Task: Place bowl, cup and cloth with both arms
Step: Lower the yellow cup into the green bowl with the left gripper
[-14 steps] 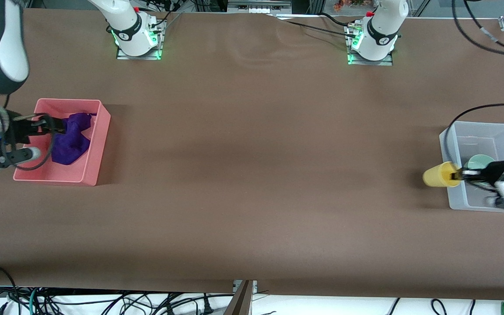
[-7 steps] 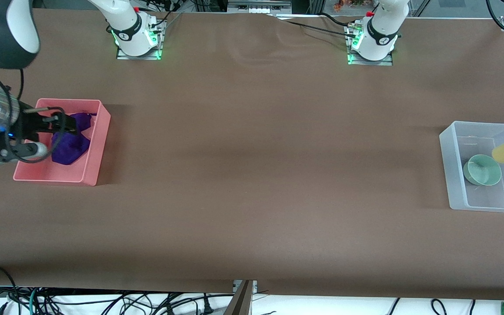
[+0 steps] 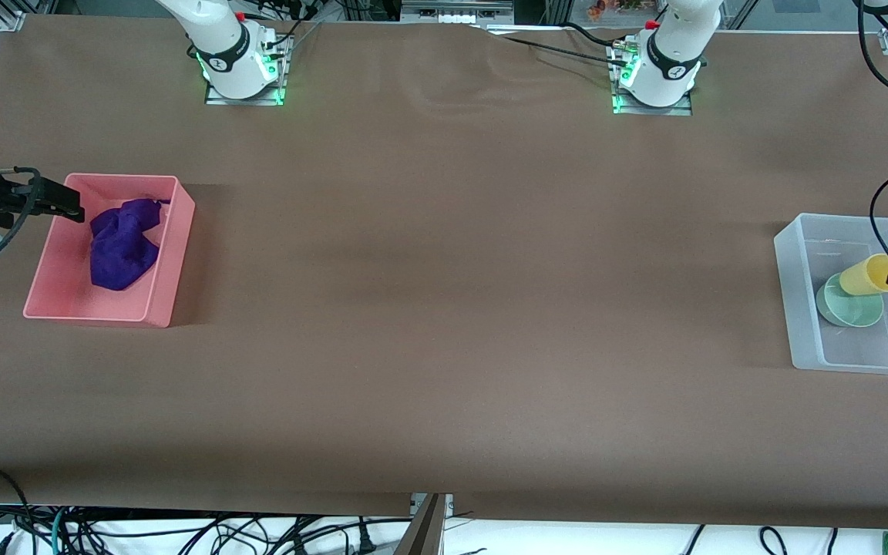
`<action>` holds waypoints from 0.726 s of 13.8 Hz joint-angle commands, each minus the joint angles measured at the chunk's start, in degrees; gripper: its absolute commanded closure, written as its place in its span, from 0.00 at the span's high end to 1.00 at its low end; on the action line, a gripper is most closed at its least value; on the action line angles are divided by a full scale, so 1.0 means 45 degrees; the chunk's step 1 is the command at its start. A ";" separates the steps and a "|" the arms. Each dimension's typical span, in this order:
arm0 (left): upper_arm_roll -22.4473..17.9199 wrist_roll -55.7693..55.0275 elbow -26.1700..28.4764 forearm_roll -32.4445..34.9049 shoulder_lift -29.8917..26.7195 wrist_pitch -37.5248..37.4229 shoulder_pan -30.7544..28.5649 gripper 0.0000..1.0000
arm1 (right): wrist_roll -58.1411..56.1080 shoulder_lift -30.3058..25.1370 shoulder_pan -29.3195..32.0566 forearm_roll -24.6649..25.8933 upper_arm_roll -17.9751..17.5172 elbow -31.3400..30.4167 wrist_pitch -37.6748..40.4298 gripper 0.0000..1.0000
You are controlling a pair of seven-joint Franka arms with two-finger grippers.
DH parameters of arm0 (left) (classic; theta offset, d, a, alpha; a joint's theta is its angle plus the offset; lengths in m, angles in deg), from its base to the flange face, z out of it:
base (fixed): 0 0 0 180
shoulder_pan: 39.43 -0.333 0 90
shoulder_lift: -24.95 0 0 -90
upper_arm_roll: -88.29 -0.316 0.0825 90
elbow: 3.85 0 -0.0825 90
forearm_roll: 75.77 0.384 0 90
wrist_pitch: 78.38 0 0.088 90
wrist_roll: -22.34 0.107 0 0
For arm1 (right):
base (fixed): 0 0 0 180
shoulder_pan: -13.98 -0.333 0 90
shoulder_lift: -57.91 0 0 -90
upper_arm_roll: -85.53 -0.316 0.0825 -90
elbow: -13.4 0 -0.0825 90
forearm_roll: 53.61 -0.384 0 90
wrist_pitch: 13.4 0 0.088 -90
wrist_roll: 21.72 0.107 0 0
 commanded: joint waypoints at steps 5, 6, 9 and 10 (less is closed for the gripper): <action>0.0631 -0.0095 -0.0085 0.0203 -0.1763 -0.0899 0.0697 1.00 | -0.0541 -0.0230 0.0149 0.0034 0.0058 -0.0263 0.0321 1.00; 0.0691 -0.0754 -0.0104 0.0203 -0.2213 -0.1287 0.1086 1.00 | -0.0522 -0.0210 0.0130 0.0034 0.0059 -0.0224 0.0321 1.00; 0.0691 -0.3137 -0.0085 0.0340 -0.3327 -0.2515 0.2473 1.00 | -0.0561 -0.0151 0.0168 -0.0025 0.0079 -0.0223 0.0243 1.00; 0.0691 -0.4110 -0.0104 0.0321 -0.3660 -0.2947 0.3076 1.00 | -0.0542 -0.0112 0.0149 -0.0006 0.0079 -0.0204 0.0204 1.00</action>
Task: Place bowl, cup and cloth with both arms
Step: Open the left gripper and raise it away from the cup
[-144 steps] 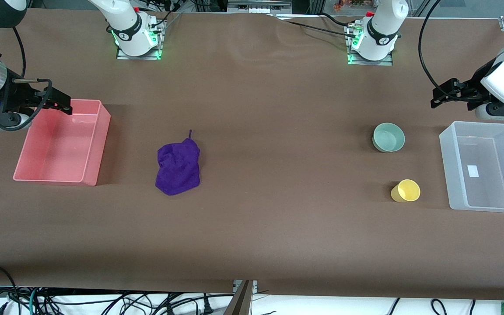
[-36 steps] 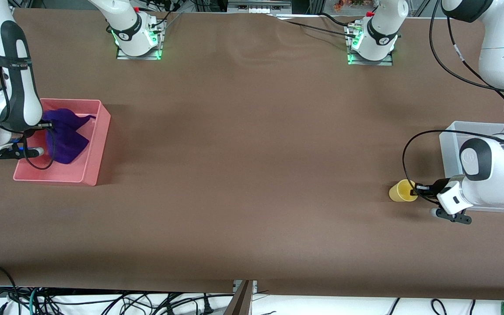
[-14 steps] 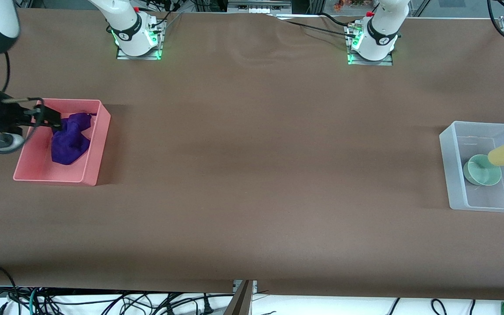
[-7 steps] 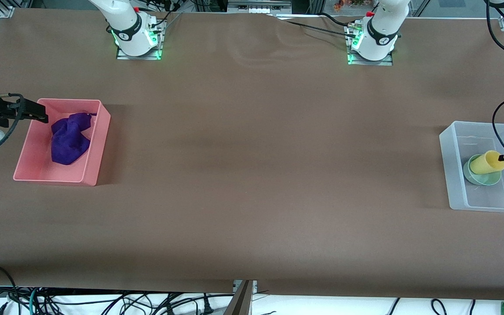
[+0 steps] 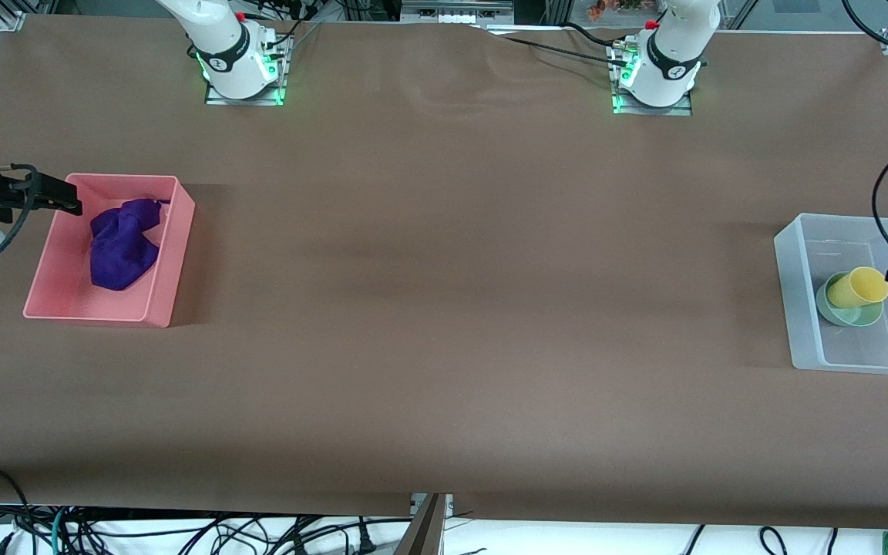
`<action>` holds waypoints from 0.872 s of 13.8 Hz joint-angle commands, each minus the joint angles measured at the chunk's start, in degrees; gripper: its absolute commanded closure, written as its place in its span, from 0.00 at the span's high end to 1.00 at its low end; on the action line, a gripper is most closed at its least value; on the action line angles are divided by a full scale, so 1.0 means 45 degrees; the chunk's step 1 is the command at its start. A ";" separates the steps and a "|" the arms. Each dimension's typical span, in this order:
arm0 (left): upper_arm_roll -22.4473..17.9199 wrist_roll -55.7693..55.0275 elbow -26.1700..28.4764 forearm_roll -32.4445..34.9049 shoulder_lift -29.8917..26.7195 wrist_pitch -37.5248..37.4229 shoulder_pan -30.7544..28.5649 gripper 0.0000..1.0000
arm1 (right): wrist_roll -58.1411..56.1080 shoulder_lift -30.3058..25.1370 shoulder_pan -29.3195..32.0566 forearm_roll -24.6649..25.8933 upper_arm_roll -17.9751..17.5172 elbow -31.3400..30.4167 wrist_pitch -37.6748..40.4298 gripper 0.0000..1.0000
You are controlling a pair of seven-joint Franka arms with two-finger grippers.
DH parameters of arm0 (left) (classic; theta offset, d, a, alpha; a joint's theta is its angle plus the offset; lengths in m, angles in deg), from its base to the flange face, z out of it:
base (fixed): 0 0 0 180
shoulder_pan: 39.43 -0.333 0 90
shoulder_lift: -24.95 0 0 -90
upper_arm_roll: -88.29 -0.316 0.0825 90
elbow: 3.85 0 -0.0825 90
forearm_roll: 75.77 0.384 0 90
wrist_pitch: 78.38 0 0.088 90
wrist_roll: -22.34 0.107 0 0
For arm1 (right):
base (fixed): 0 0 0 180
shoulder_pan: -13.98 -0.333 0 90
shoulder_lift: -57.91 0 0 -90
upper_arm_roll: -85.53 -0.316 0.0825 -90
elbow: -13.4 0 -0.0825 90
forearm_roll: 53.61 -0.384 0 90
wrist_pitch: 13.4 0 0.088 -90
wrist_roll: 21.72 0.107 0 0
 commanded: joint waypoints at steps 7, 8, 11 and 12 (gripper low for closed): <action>-0.1084 -0.7192 0.2132 -0.1135 -0.4084 -0.1311 0.4225 1.00 | -0.0196 -0.0105 0.0033 -0.0065 -0.0092 -0.0034 -0.0029 1.00; -0.1745 -0.7508 0.2486 -0.1880 -0.4496 -0.1192 0.4751 1.00 | -0.0196 -0.0105 0.0033 -0.0065 -0.0092 -0.0034 -0.0029 1.00; -0.3253 -0.7356 0.3170 -0.1986 -0.5220 -0.0996 0.6530 1.00 | -0.0196 -0.0105 0.0033 -0.0065 -0.0073 -0.0034 -0.0049 1.00; -0.3255 -0.7297 0.3734 -0.1889 -0.5571 -0.0608 0.6611 1.00 | -0.0196 -0.0085 0.0033 -0.0045 -0.0073 -0.0034 -0.0049 1.00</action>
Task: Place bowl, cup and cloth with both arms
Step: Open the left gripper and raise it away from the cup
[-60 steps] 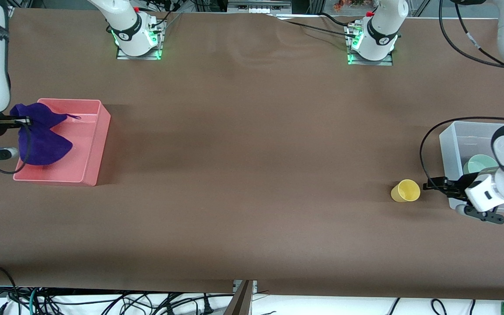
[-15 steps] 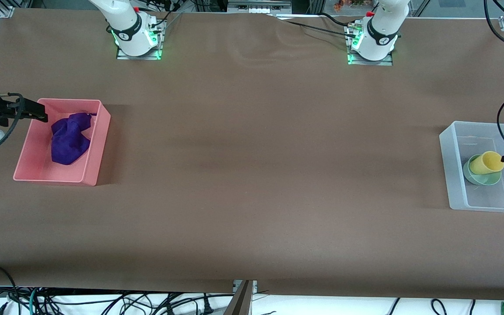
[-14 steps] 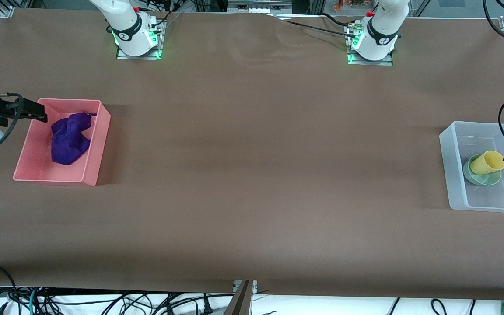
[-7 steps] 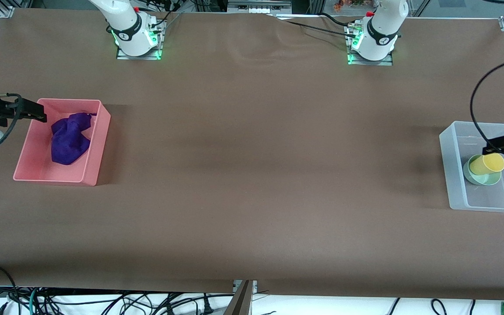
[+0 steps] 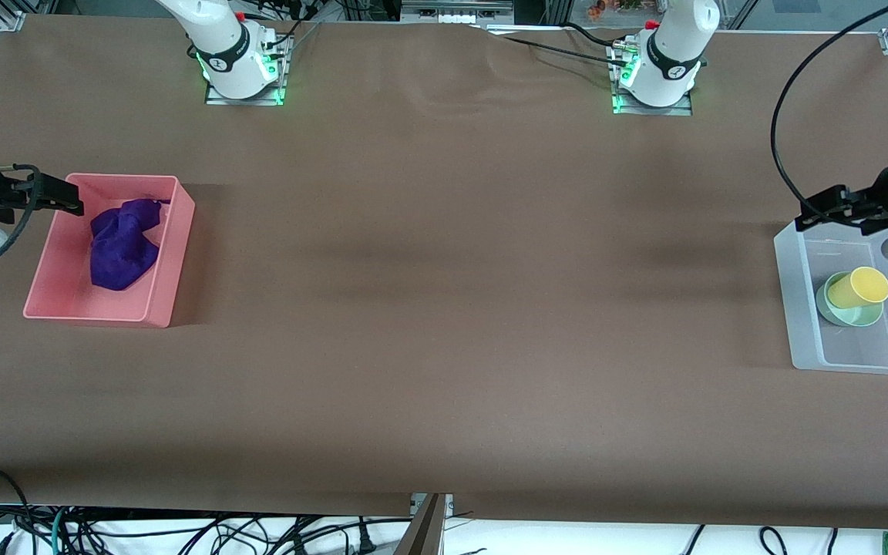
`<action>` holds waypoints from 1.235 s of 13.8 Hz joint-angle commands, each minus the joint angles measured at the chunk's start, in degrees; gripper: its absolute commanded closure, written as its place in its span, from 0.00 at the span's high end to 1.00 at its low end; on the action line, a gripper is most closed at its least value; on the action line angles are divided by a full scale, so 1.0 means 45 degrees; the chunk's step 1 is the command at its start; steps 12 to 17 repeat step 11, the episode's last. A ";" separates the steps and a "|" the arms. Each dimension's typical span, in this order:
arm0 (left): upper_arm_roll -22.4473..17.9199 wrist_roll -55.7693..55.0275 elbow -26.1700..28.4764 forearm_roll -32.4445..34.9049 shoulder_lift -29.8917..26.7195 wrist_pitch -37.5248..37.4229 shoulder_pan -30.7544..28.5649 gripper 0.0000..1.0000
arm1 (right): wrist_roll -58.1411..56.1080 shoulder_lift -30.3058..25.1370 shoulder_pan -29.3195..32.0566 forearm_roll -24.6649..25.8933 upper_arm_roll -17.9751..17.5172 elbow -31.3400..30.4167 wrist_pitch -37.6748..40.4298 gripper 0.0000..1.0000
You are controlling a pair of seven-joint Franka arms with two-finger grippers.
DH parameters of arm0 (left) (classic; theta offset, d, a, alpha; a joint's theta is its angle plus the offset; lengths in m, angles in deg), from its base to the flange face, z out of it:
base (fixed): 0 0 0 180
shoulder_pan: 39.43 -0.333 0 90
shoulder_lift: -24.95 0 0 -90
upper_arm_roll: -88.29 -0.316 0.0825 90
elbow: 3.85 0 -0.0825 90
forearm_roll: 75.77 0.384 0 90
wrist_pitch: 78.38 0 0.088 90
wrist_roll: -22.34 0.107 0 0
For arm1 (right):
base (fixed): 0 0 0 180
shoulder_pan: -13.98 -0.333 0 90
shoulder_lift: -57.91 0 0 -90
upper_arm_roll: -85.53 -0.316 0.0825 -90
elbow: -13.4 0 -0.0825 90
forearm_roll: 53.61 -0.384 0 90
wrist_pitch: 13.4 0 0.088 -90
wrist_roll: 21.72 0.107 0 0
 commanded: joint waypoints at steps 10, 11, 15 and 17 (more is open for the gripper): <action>0.0018 -0.0119 0.2759 0.0647 -0.1694 0.1842 0.0696 1.00 | -0.0196 -0.0056 0.0094 -0.0024 -0.0002 -0.0035 -0.0052 1.00; 0.0018 -0.0100 0.2759 0.0647 -0.1714 0.1784 0.0696 1.00 | -0.0196 -0.0056 0.0094 -0.0024 -0.0001 -0.0035 -0.0052 1.00; 0.0018 -0.0100 0.2759 0.0647 -0.1714 0.1784 0.0696 1.00 | -0.0196 -0.0056 0.0094 -0.0024 -0.0001 -0.0035 -0.0052 1.00; 0.0018 -0.0100 0.2759 0.0647 -0.1714 0.1784 0.0696 1.00 | -0.0196 -0.0056 0.0094 -0.0024 -0.0001 -0.0035 -0.0052 1.00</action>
